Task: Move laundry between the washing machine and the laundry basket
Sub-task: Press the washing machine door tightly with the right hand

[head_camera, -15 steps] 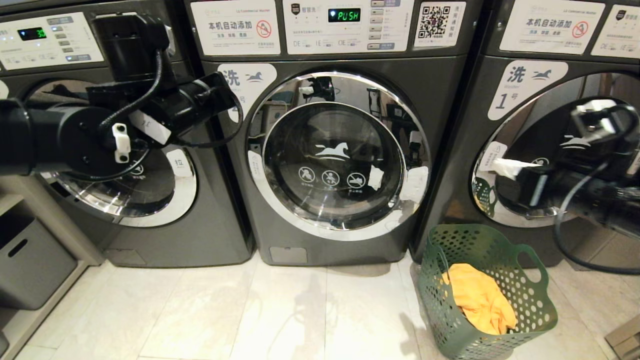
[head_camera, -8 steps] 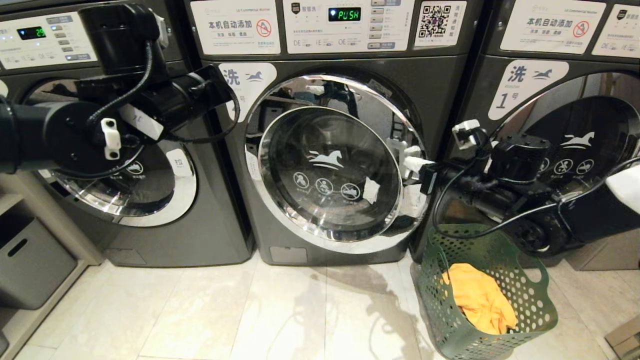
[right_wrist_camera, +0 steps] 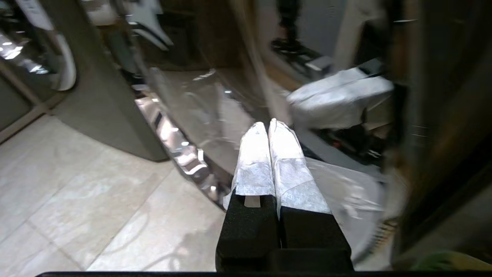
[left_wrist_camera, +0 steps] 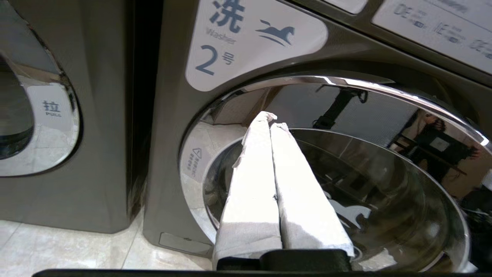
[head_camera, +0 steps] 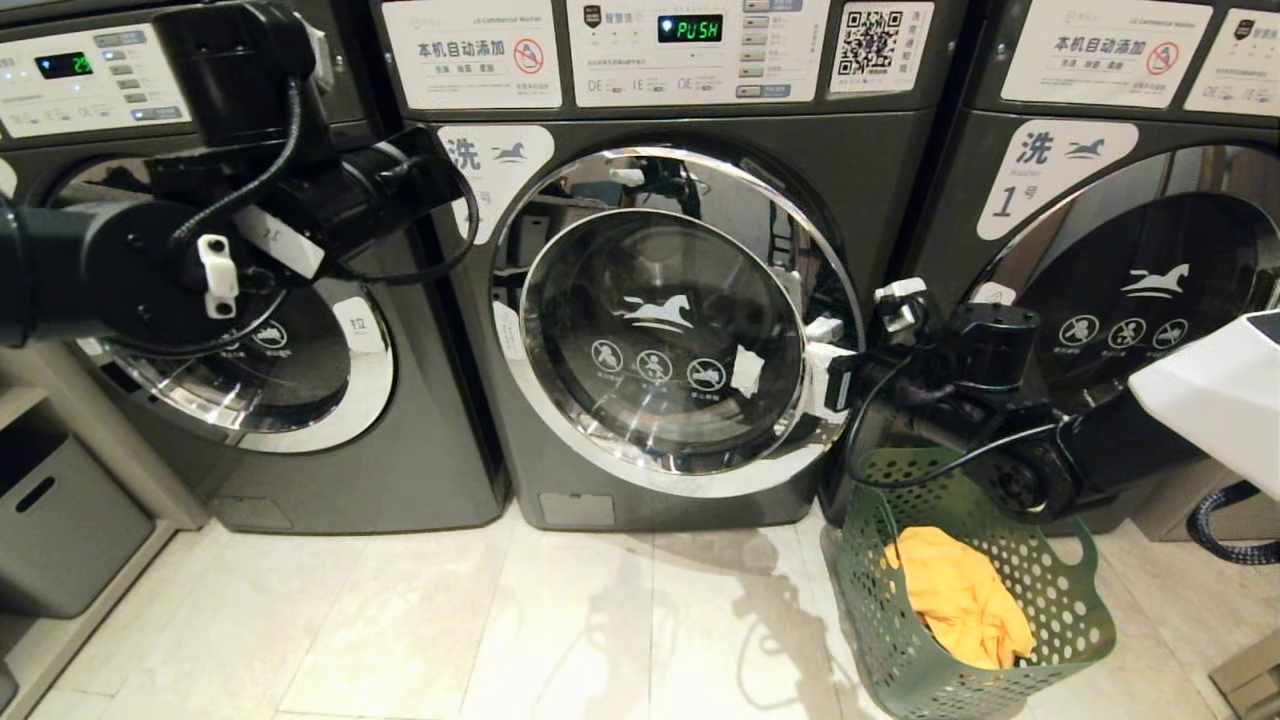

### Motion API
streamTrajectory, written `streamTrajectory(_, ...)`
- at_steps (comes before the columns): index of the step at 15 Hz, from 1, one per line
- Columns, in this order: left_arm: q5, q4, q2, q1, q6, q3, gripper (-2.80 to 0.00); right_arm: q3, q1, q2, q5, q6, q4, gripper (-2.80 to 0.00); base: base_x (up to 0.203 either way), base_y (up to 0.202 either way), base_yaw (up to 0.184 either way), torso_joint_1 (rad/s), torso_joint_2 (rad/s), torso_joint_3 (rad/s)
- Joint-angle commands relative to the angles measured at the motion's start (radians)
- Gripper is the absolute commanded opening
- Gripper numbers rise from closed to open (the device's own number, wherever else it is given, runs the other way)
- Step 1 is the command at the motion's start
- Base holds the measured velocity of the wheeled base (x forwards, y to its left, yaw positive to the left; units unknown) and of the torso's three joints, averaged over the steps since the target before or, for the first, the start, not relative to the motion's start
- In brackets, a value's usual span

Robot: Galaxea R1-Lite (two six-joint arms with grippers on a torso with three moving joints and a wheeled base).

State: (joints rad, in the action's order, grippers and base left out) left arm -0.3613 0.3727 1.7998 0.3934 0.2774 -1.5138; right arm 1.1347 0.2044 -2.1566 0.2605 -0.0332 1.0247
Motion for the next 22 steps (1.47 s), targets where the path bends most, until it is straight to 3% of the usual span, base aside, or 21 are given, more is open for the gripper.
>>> streamTrajectory(1, -0.003, 0.002, -0.008, 0.001, -0.004, -0.002, -2.80, 0.011, -0.012, -0.015, -0.005, 0.001, 0.006, -2.80, 0.000, 0.000, 0.000, 0.000, 0.00, 0.000)
streamTrajectory(6, -0.056, 0.002, -0.081, -0.063, -0.060, 0.011, -2.80, 0.092, -0.044, -0.101, -0.007, 0.001, 0.006, -2.80, 0.000, 0.000, 0.000, 0.000, 0.00, 0.000)
streamTrajectory(9, -0.069, 0.001, -0.191, -0.168, -0.077, 0.087, -2.80, 0.179, -0.057, -0.169, -0.037, 0.013, 0.006, -2.80, 0.000, 0.000, 0.000, 0.000, 0.00, 0.000)
streamTrajectory(13, -0.069, 0.002, -0.407, -0.326, -0.081, 0.273, -2.80, 0.322, -0.067, -0.270, -0.053, 0.021, 0.000, -2.80, 0.000, 0.000, 0.000, 0.000, 0.00, 0.000)
streamTrajectory(18, -0.064, -0.008, -0.724, -0.356, -0.124, 0.578, -2.80, 0.610, -0.090, -0.409, -0.097, 0.022, -0.075, -2.80, 0.000, 0.000, 0.000, 0.000, 0.00, 0.000)
streamTrajectory(22, -0.052, -0.068, -0.971, -0.358, -0.213, 0.757, -2.80, 0.833, -0.133, -0.552, -0.106, 0.029, -0.167, -2.80, 0.000, 0.000, 0.000, 0.000, 0.00, 0.000)
